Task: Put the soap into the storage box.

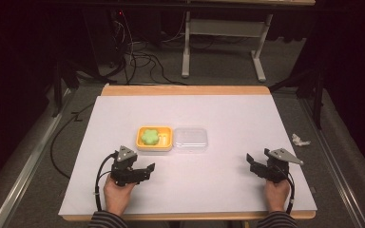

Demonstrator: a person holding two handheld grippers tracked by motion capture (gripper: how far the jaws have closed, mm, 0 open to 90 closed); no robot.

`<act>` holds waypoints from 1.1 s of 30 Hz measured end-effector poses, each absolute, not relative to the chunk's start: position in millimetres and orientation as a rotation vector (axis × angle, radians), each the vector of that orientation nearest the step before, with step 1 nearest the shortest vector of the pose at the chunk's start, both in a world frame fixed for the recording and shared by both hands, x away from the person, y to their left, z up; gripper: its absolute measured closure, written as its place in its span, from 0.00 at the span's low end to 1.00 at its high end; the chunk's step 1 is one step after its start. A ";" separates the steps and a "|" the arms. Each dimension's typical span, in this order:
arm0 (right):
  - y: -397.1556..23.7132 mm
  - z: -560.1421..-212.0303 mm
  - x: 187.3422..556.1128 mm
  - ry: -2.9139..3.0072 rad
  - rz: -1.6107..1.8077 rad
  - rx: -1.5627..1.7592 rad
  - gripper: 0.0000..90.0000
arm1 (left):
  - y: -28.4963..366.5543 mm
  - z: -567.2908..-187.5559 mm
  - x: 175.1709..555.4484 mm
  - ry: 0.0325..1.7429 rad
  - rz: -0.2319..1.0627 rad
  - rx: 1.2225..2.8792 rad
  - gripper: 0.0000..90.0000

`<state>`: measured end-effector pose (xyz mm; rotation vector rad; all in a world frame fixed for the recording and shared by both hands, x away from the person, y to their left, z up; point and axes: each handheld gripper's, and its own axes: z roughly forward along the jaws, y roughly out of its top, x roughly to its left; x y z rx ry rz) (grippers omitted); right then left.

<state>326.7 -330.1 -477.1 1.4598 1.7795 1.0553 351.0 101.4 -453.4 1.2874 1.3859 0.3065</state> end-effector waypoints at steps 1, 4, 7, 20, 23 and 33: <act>-330.1 -477.1 326.7 1.780 1.055 1.460 0.26 | 101.4 -453.4 351.0 1.386 0.306 1.287 0.25; -330.1 -477.0 326.7 1.781 1.057 1.462 0.26 | 101.7 -454.7 352.6 1.394 0.295 1.281 0.25; -330.1 -477.0 326.6 1.780 1.056 1.460 0.26 | 101.1 -456.7 354.4 1.402 0.283 1.275 0.25; -330.0 -477.1 326.8 1.780 1.054 1.459 0.26 | 99.4 -463.0 363.8 1.427 0.281 1.266 0.25; -330.0 -477.1 326.8 1.780 1.054 1.459 0.26 | 99.0 -465.0 366.6 1.431 0.289 1.266 0.25; -330.0 -477.1 326.9 1.781 1.054 1.460 0.26 | 98.5 -474.4 373.4 1.430 0.347 1.305 0.26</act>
